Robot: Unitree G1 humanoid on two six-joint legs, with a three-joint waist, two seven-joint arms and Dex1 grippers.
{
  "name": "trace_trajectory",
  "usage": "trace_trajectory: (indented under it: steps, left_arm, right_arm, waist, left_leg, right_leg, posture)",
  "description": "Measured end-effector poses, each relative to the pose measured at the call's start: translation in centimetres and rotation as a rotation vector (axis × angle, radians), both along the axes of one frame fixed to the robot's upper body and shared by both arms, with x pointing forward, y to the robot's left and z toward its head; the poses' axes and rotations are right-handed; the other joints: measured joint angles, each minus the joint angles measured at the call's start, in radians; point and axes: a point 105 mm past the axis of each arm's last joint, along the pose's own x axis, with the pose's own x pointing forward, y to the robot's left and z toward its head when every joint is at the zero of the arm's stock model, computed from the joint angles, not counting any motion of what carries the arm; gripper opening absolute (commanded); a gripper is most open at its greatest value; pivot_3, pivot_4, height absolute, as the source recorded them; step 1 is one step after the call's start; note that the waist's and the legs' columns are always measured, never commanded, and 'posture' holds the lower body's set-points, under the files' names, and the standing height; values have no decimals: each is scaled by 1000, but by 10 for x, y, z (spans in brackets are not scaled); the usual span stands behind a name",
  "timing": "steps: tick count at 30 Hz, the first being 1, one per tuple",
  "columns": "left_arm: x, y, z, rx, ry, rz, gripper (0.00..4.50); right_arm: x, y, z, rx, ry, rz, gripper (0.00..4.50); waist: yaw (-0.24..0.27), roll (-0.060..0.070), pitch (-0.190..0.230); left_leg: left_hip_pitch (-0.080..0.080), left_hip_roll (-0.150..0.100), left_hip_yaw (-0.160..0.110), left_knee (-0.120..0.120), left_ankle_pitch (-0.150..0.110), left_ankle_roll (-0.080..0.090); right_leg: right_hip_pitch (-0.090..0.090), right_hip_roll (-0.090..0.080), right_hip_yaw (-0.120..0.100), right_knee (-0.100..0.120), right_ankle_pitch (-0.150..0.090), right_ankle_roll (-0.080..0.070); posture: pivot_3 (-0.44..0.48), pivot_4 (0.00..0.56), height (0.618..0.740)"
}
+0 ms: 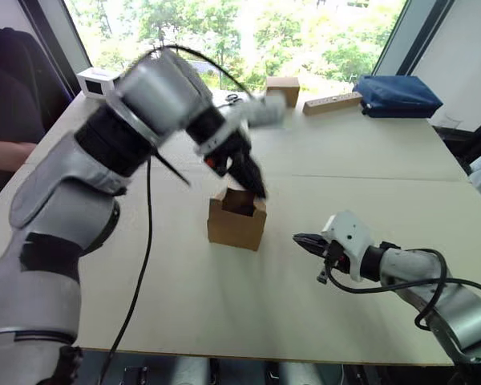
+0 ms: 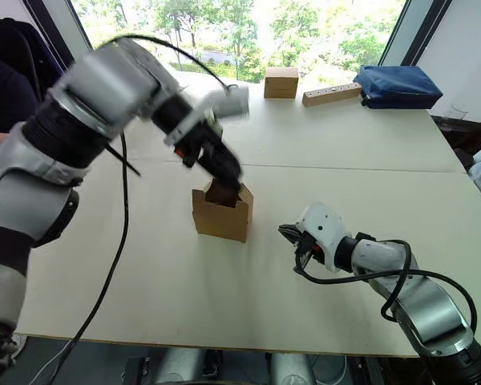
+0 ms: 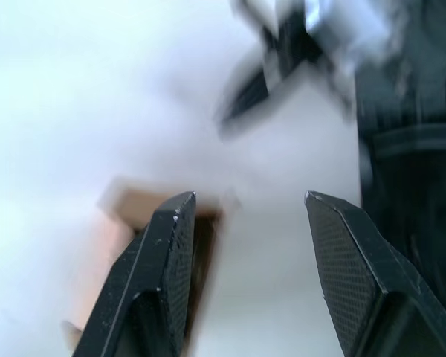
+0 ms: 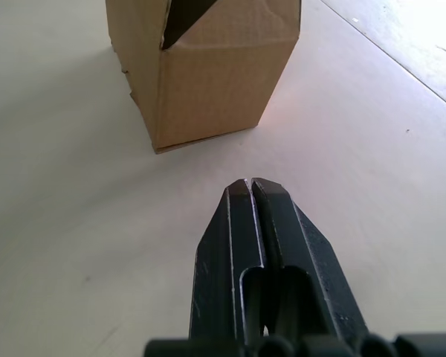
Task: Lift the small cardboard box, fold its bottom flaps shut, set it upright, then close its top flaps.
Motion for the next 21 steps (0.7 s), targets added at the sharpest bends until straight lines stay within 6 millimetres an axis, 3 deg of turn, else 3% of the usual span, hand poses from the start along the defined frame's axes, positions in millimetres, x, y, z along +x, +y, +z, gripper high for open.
trace_trajectory:
  steps: [2,5,9,12,18,21]
  left_arm:
    - [25,20,-3,-133,-128,131,2360]
    - [48,61,-25,-237,-145,343,2360]
    - [50,113,-47,-334,-142,554,2360]
    - [42,132,-79,-279,-173,607,2360]
    - [16,143,-145,-229,-84,666,2360]
    - [8,130,-172,-257,-29,665,2360]
  right_arm:
    - [1,-2,0,17,11,-6,0]
    - [4,-5,3,68,18,-28,0]
    - [9,-11,-8,50,56,-45,0]
    - [14,-10,-13,51,70,-48,0]
    - [28,4,-21,90,68,-29,0]
    - [34,24,-27,91,67,11,0]
  waist:
    - [-5,0,0]
    - [-10,-1,0]
    - [-10,0,0]
    - [0,-1,0]
    - [5,-4,-1]
    - [3,-3,-1]
  left_leg:
    - [0,0,0,0,0,-1]
    - [0,0,0,0,2,-4]
    - [0,0,1,0,3,-4]
    - [-1,-1,1,1,3,-5]
    - [0,-2,1,1,3,-6]
    - [1,-2,1,1,2,-5]
  right_leg:
    - [0,1,0,1,0,0]
    - [-1,1,0,2,0,0]
    - [0,-1,0,1,0,0]
    - [0,-3,-1,1,0,0]
    - [3,-4,-2,1,1,0]
    - [3,-4,-2,1,1,0]
  posture:
    - [0,150,740]
    - [0,150,740]
    - [0,150,740]
    - [0,150,740]
    - [0,150,740]
    - [0,150,740]
